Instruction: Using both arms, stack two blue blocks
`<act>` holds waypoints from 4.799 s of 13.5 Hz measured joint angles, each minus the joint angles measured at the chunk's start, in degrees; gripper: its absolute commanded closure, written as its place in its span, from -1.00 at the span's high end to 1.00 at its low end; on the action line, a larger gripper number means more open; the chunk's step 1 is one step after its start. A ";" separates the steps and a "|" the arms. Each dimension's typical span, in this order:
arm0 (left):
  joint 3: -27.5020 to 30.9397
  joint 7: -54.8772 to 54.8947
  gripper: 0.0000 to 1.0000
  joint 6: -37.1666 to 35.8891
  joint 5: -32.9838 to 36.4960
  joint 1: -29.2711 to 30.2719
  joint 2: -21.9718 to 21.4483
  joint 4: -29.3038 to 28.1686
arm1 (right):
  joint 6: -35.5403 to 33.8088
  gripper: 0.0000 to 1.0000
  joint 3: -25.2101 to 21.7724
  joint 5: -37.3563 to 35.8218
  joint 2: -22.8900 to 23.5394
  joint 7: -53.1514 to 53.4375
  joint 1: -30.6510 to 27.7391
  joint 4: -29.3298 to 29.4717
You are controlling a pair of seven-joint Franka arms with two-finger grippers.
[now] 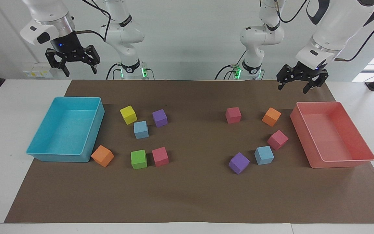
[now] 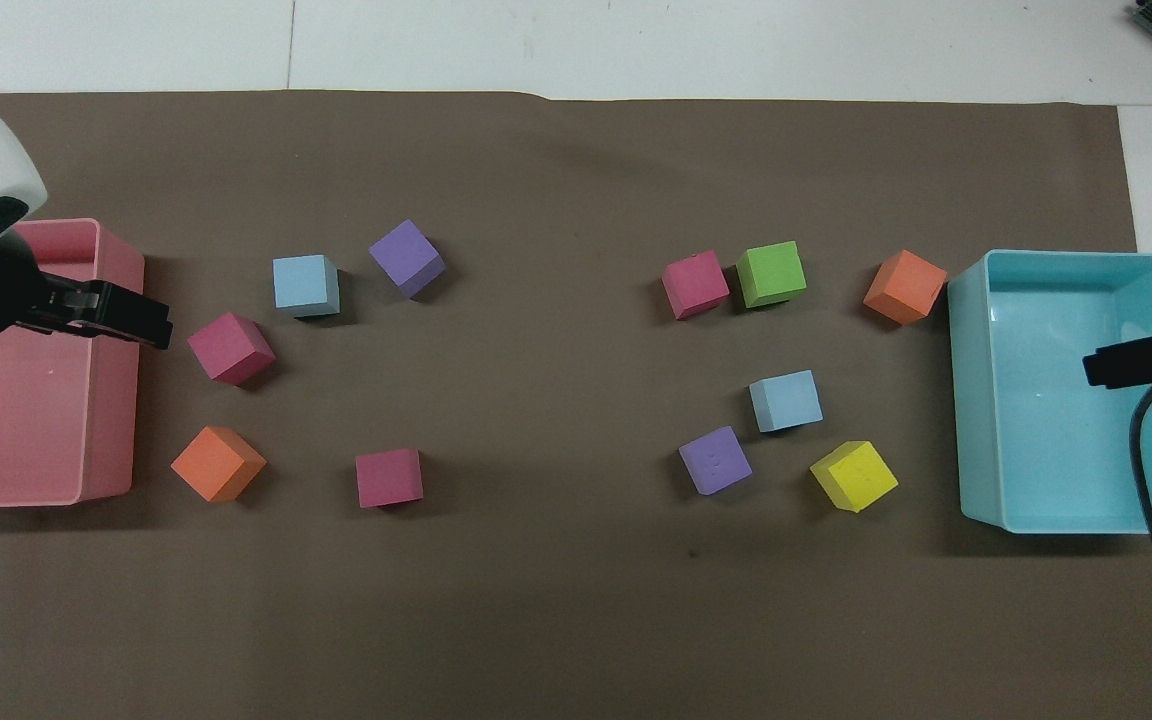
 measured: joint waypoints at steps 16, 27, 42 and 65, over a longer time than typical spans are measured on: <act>0.43 0.00 1.00 0.00 0.00 0.29 0.00 0.00 | -0.88 1.00 -0.71 0.00 0.00 4.84 -0.26 -0.06; 0.30 -0.01 1.00 0.00 -0.05 0.34 0.00 0.00 | -0.83 1.00 -0.57 0.15 -0.23 5.01 -0.15 -1.31; 1.05 -0.04 1.00 0.00 -0.05 3.28 0.01 0.00 | 26.17 1.00 0.58 1.95 8.65 4.80 9.72 -19.51; 1.05 -0.04 1.00 0.00 -0.05 3.28 0.01 0.00 | 42.92 1.00 0.59 6.78 13.74 -5.96 11.99 -34.57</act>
